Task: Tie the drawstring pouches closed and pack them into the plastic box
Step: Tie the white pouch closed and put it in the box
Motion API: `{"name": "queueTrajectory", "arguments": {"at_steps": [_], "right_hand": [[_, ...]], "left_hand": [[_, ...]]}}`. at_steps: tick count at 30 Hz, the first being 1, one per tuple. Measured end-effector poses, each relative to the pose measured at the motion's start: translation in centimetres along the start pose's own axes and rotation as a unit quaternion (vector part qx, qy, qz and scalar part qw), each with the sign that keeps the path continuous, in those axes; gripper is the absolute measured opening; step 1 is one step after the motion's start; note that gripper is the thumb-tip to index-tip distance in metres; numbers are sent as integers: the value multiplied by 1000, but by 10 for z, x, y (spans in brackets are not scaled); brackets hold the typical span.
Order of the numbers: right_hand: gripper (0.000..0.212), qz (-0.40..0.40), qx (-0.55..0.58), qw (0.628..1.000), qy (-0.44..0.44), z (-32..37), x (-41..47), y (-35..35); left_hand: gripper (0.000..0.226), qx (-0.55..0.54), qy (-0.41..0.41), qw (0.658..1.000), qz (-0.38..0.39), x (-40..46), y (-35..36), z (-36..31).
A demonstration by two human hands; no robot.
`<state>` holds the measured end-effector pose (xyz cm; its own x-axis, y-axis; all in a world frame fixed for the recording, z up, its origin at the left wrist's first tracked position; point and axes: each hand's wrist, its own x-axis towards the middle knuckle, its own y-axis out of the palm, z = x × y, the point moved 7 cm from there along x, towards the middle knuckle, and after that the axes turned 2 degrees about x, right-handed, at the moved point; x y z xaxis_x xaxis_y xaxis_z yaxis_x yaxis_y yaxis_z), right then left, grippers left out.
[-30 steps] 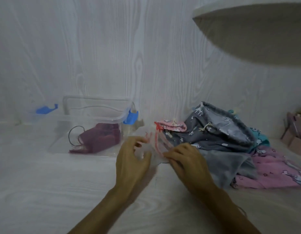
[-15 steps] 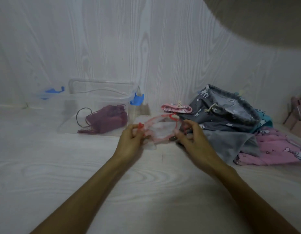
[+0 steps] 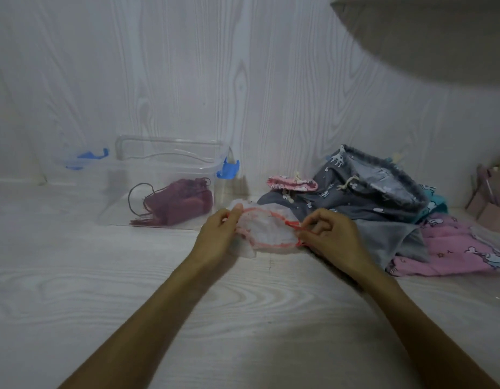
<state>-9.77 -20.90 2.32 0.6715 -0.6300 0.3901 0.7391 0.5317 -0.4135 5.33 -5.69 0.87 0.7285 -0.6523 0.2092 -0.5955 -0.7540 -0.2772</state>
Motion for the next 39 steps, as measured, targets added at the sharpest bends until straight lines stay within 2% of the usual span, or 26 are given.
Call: {"name": "queueTrajectory", "arguments": {"at_steps": [1,3,4,6,8,9,11,13,15,16,20,23,26,28,30,32,33,34,36,37,39], "right_hand": [[19,7,-36,999,4,-1,1,-4],[28,40,-92,995,22,-3,0,-11],[33,69,-80,994,39,-5,-2,-12],[36,115,31,989,85,-5,-7,-13],[31,100,175,972,123,-6,-5,-16],[29,77,256,954,137,-6,-2,-19],[28,11,408,900,151,-9,5,-29],[36,-60,512,844,149,-13,9,-45],[44,-85,563,811,136,-12,8,-57],[43,-76,555,817,134,-10,8,-57],[31,-11,419,891,173,-8,2,-35],[30,12,308,929,206,-15,-3,-21],[34,3,213,953,214,-24,-1,-23],[35,-10,181,959,216,-25,1,-24],[33,-6,131,971,202,-21,2,-24],[29,5,25,986,164,-17,0,-22],[30,3,-40,989,143,-14,1,-22],[36,-5,-92,986,136,-13,1,-25],[52,-10,-120,983,141,-15,6,-26],[52,-10,-128,983,135,-18,12,-25],[35,-39,-161,983,77,-14,31,-27]], "left_hand": [[39,-56,-15,998,25,0,2,-3],[42,-91,-21,992,79,1,4,-2],[44,-94,-19,991,98,1,5,-1],[50,-91,-33,989,109,2,6,6],[60,-85,-48,990,103,3,5,11],[66,-76,-40,992,97,4,4,13],[70,51,23,997,51,7,-7,9],[56,182,94,979,-11,9,-19,5],[48,187,115,975,-30,7,-20,1],[46,177,116,977,-30,4,-17,-2],[42,111,119,985,-48,-12,2,-14],[26,137,179,970,-89,-10,2,-51],[30,208,187,955,-101,25,9,-101],[49,310,144,938,-63,58,29,-124],[64,421,79,903,29,81,60,-127],[53,481,14,866,135,95,87,-106],[41,483,-3,862,155,102,92,-96],[31,462,-4,874,149,111,93,-88],[32,367,8,925,101,126,81,-75],[37,305,19,950,70,133,73,-71],[42,181,61,982,4,139,55,-78]]}}
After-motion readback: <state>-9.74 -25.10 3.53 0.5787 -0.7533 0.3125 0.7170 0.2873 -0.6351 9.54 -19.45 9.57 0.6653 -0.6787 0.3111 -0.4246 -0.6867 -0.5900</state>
